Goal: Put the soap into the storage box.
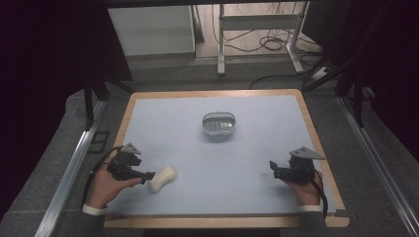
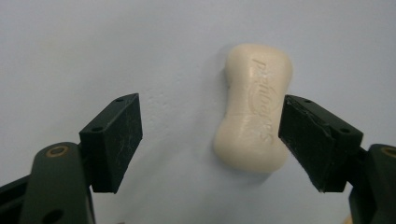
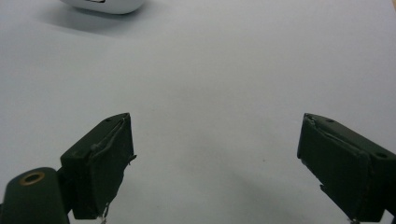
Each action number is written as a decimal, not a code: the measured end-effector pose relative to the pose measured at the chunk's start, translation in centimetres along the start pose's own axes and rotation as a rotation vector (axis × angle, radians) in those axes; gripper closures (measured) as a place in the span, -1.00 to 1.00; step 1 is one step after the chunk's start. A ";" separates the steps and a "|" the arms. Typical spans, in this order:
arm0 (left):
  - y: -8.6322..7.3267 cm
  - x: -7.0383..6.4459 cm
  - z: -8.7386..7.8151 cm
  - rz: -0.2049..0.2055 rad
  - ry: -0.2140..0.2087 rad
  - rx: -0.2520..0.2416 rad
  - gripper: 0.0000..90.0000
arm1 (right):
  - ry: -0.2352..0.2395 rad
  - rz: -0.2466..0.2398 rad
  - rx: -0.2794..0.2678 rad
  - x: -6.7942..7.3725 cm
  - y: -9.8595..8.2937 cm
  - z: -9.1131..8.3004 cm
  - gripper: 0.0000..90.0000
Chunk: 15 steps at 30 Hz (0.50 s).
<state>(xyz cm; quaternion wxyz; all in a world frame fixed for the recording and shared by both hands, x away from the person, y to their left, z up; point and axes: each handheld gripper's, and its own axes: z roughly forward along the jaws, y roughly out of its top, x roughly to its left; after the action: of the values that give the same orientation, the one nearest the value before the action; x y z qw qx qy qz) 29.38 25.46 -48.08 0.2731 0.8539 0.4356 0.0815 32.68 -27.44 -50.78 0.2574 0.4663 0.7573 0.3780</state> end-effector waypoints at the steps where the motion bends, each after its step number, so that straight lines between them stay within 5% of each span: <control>1: 0.1 -0.2 0.1 -0.001 -0.005 0.004 -0.51 | 0.000 0.000 0.000 0.0 0.0 0.0 -0.77; 15: 1.5 -1.6 2.2 0.038 -0.025 0.091 -0.46 | -0.004 -0.002 0.008 0.1 -0.1 0.1 -0.77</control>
<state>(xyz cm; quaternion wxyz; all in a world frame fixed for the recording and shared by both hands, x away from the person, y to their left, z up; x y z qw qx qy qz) 30.31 22.62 -49.00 0.2380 0.8745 0.4189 0.0562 32.69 -27.31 -50.94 0.2573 0.4671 0.7588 0.3740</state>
